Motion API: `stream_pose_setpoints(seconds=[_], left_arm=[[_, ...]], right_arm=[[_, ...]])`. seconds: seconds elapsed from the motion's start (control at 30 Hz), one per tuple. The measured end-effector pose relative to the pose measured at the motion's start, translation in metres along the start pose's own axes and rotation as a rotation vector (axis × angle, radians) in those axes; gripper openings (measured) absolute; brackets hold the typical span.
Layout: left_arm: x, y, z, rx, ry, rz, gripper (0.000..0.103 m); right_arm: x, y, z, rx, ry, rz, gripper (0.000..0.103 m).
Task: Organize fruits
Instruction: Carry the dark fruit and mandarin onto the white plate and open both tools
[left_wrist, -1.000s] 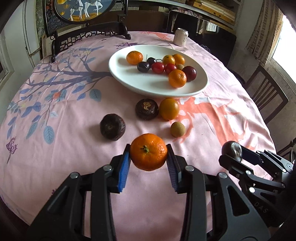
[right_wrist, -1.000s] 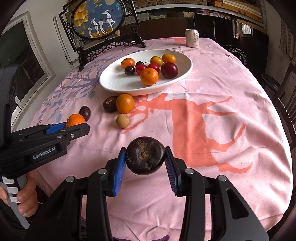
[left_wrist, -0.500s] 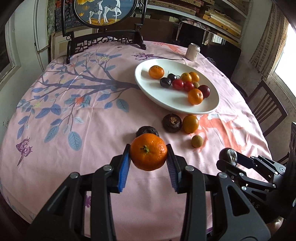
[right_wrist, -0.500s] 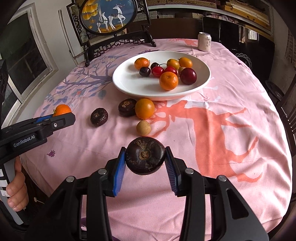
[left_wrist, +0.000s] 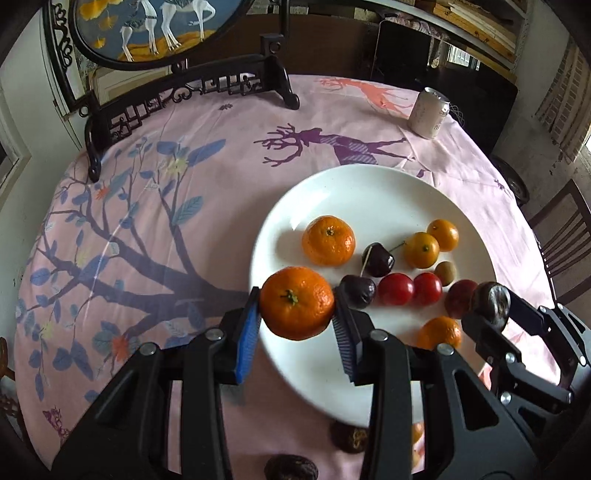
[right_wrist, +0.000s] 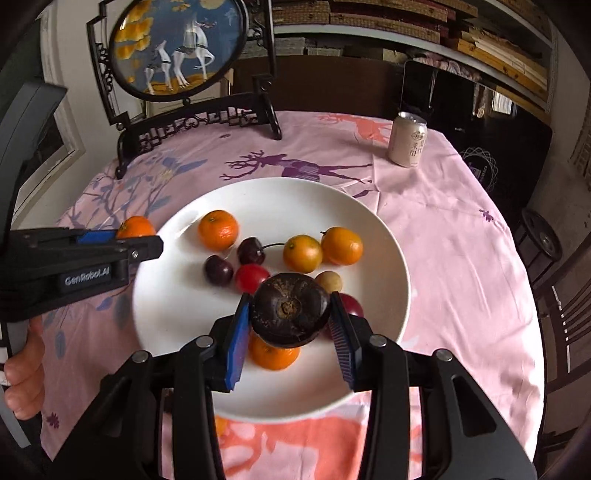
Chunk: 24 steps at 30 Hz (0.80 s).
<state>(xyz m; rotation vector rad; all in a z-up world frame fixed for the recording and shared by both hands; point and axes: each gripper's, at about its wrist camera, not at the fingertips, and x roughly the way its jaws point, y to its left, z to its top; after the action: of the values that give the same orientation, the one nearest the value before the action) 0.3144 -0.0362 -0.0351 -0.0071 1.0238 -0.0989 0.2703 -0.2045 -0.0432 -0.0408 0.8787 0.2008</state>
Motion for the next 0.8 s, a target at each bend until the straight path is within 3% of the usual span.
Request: stream_pose_setpoints(seconds=[0.23, 0.27, 0.3, 0.47, 0.53, 0.57, 0.67, 0.8], left_arm=[[0.022, -0.004, 0.009, 0.013, 0.021, 0.003, 0.040], [0.022, -0.005, 0.011, 0.015, 0.012, 0.002, 0.050], [0.019, -0.005, 0.012, 0.017, -0.002, 0.004, 0.071], [-0.022, -0.002, 0.003, 0.027, -0.092, -0.002, 0.089], [-0.044, 0.004, -0.016, 0.022, -0.123, -0.013, 0.092], [-0.055, 0.007, -0.029, 0.023, -0.140, -0.008, 0.093], [-0.079, 0.015, -0.078, 0.013, -0.169, -0.008, 0.099], [-0.091, 0.026, -0.142, -0.032, -0.164, -0.018, 0.099]], right_arm=[[0.031, -0.013, 0.014, 0.008, 0.041, -0.002, 0.043], [0.032, -0.013, 0.015, 0.005, 0.042, -0.010, 0.058], [0.031, -0.013, 0.016, 0.003, 0.034, -0.029, 0.066], [-0.005, -0.010, 0.007, -0.012, 0.004, -0.041, 0.069], [-0.028, -0.006, -0.008, -0.010, -0.009, -0.031, 0.083], [-0.040, -0.003, -0.019, -0.006, -0.019, -0.033, 0.101], [-0.072, 0.007, -0.062, 0.012, -0.059, -0.041, 0.102], [-0.090, 0.022, -0.106, 0.032, -0.039, -0.022, 0.102]])
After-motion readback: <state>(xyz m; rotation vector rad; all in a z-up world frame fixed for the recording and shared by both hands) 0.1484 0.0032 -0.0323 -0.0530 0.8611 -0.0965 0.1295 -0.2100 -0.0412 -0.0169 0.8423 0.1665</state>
